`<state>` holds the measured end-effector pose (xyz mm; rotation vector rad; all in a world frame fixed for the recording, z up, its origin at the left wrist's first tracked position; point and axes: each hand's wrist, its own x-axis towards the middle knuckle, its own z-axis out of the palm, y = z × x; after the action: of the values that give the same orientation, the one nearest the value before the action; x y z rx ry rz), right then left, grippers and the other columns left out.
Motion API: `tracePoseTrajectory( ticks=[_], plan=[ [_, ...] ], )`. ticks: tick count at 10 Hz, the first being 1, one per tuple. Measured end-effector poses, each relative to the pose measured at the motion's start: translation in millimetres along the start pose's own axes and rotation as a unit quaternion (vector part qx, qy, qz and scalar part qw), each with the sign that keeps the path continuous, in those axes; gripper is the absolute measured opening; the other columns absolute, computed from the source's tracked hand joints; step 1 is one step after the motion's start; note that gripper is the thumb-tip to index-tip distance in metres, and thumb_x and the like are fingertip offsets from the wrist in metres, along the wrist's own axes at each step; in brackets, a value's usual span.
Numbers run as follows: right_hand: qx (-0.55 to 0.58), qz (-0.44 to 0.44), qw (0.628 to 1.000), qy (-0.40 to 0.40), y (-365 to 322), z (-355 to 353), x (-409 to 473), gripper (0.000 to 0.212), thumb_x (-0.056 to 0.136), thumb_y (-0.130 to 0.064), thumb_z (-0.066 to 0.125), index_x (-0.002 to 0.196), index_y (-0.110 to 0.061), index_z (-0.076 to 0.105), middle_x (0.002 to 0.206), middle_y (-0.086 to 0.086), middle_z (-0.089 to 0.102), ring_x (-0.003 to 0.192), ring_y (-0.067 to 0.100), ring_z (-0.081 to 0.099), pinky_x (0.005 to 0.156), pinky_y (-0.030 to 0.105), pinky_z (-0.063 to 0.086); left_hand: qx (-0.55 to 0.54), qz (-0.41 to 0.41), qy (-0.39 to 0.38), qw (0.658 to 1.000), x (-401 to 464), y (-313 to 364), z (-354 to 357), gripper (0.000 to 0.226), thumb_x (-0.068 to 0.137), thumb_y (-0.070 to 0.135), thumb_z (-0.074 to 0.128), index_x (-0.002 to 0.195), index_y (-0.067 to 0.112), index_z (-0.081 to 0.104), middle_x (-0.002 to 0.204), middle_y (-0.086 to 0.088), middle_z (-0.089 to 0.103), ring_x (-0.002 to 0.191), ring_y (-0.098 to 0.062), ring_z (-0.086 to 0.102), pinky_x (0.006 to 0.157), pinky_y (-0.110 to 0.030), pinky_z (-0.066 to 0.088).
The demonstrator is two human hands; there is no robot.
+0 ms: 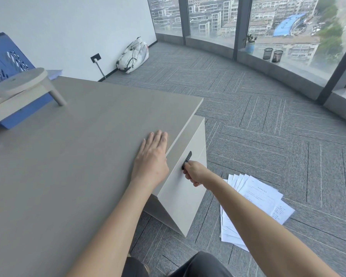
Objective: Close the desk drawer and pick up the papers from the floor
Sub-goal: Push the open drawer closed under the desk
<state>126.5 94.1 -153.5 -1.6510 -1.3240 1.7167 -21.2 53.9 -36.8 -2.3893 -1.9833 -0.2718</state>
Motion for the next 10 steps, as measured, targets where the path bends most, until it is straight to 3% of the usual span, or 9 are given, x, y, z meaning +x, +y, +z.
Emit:
tracePoseTrajectory(
  ticks=[1, 2, 3, 4, 5, 6, 8, 10],
  plan=[
    [-0.165, -0.064, 0.984, 0.023, -0.8, -0.2, 0.0, 0.027, 0.098, -0.002, 0.032, 0.075, -0.009, 0.046, 0.072, 0.009, 0.048, 0.056, 0.023, 0.043, 0.046, 0.026, 0.028, 0.002, -0.001, 0.0, 1.0, 0.4, -0.1, 0.6, 0.073, 0.094, 0.011, 0.048, 0.156, 0.014, 0.01, 0.167, -0.003, 0.011, 0.154, -0.023, 0.007, 0.126, -0.037, 0.007],
    [-0.257, -0.105, 0.958, 0.076, 4.4, 2.1, -2.7, 0.028, 0.103, -0.014, 0.03, 0.101, 0.001, 0.054, 0.101, 0.024, 0.061, 0.086, 0.037, 0.056, 0.067, 0.035, 0.045, 0.003, -0.001, 0.0, 1.0, 0.5, -0.6, 0.8, 0.074, 0.094, 0.01, 0.049, 0.156, 0.014, 0.01, 0.167, -0.003, 0.011, 0.154, -0.023, 0.007, 0.126, -0.038, 0.007],
    [-0.333, -0.122, 0.924, 0.144, 11.8, 8.5, -9.1, 0.025, 0.103, -0.021, 0.028, 0.11, -0.006, 0.047, 0.105, 0.025, 0.065, 0.08, 0.039, 0.052, 0.068, 0.04, 0.04, 0.007, 0.001, 0.0, 1.0, 0.0, -0.5, 1.0, 0.074, 0.094, 0.011, 0.049, 0.156, 0.014, 0.01, 0.167, -0.003, 0.011, 0.154, -0.023, 0.006, 0.126, -0.037, 0.007],
    [-0.409, -0.154, 0.88, 0.184, 17.0, 14.4, -13.4, 0.021, 0.094, -0.004, 0.033, 0.11, -0.01, 0.044, 0.102, 0.017, 0.068, 0.084, 0.041, 0.063, 0.064, 0.038, 0.036, 0.006, 0.0, 0.0, 1.0, -0.2, -1.0, 1.0, 0.074, 0.094, 0.011, 0.048, 0.156, 0.014, 0.01, 0.167, -0.003, 0.011, 0.154, -0.023, 0.006, 0.126, -0.037, 0.007],
    [-0.455, -0.165, 0.852, 0.2, 19.5, 18.0, -14.1, 0.033, 0.085, 0.007, 0.037, 0.112, -0.01, 0.045, 0.1, 0.012, 0.071, 0.087, 0.038, 0.069, 0.061, 0.037, 0.035, 0.003, -0.002, 0.002, 1.0, 0.2, -0.6, 1.3, 0.074, 0.093, 0.01, 0.048, 0.156, 0.015, 0.009, 0.167, -0.002, 0.011, 0.154, -0.022, 0.006, 0.126, -0.037, 0.007],
    [-0.465, -0.16, 0.846, 0.204, 20.5, 18.9, -13.6, 0.036, 0.083, 0.009, 0.039, 0.113, -0.01, 0.044, 0.097, 0.011, 0.072, 0.086, 0.037, 0.069, 0.061, 0.037, 0.035, 0.001, -0.004, 0.007, 1.0, 0.3, -0.5, 2.7, 0.076, 0.091, 0.007, 0.048, 0.156, 0.015, 0.01, 0.167, -0.001, 0.011, 0.154, -0.021, 0.006, 0.126, -0.036, 0.007],
    [-0.44, -0.173, 0.858, 0.202, 22.0, 15.3, -10.1, 0.022, 0.091, -0.003, 0.038, 0.11, -0.012, 0.044, 0.102, 0.012, 0.069, 0.087, 0.039, 0.067, 0.062, 0.038, 0.034, 0.003, -0.005, 0.009, 1.0, -0.8, -0.4, 1.7, 0.08, 0.086, 0.004, 0.047, 0.156, 0.015, 0.01, 0.167, -0.002, 0.011, 0.154, -0.021, 0.007, 0.126, -0.036, 0.006],
    [-0.462, -0.151, 0.852, 0.198, 9.9, 12.1, -19.6, 0.031, 0.087, -0.001, 0.043, 0.116, -0.008, 0.052, 0.116, 0.013, 0.064, 0.105, 0.036, 0.064, 0.071, 0.038, 0.041, -0.007, -0.009, -0.012, 1.0, -1.6, 1.7, -2.0, 0.078, 0.089, 0.019, 0.05, 0.157, 0.014, 0.012, 0.167, -0.003, 0.012, 0.154, -0.022, 0.007, 0.126, -0.036, 0.005]
  ],
)
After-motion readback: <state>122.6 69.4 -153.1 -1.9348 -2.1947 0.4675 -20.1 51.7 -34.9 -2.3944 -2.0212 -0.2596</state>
